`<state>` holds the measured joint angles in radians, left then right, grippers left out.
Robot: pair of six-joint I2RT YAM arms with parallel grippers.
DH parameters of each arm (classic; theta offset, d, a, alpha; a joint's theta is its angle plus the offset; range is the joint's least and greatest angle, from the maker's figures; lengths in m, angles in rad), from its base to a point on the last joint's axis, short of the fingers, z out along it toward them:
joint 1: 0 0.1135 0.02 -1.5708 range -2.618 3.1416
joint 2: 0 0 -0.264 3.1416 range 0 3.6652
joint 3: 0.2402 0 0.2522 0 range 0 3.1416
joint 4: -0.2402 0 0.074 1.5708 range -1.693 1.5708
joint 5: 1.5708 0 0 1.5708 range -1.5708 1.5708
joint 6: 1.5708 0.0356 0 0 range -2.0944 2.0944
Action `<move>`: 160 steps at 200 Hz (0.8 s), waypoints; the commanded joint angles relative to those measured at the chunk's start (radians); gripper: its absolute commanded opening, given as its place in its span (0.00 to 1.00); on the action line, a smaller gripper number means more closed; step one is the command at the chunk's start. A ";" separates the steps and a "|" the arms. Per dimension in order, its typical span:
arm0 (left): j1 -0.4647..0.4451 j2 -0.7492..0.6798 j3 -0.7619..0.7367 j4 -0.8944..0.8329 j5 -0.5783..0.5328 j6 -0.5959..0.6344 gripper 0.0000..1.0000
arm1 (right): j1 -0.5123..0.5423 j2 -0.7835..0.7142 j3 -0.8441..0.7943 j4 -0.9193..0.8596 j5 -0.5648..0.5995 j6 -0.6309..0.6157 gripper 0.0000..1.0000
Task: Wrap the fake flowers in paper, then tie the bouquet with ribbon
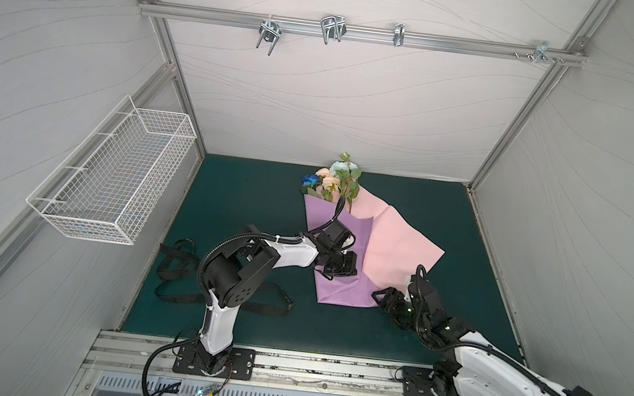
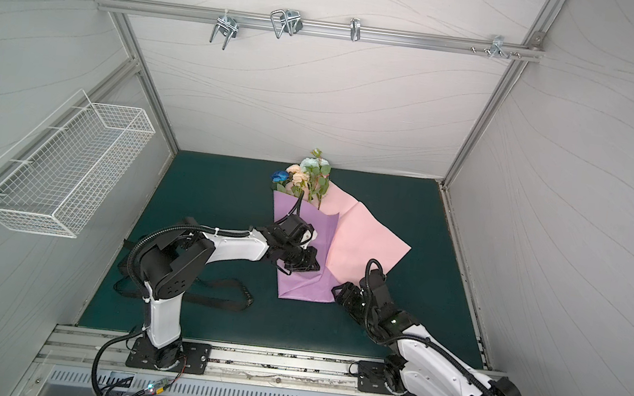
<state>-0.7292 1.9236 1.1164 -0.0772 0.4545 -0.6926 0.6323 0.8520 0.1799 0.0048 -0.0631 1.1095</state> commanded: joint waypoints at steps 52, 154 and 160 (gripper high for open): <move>-0.002 0.039 0.047 0.019 0.022 0.017 0.08 | -0.061 -0.124 -0.130 0.135 0.130 -0.052 0.82; -0.002 0.063 0.049 0.026 0.036 0.010 0.07 | -0.259 -0.032 -0.102 0.328 -0.040 -0.235 0.85; -0.001 0.066 0.051 0.025 0.036 0.010 0.07 | -0.267 -0.016 -0.102 0.334 -0.042 -0.245 0.85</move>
<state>-0.7292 1.9682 1.1313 -0.0772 0.4801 -0.6888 0.3904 0.7979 0.0498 0.2646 -0.0692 0.9146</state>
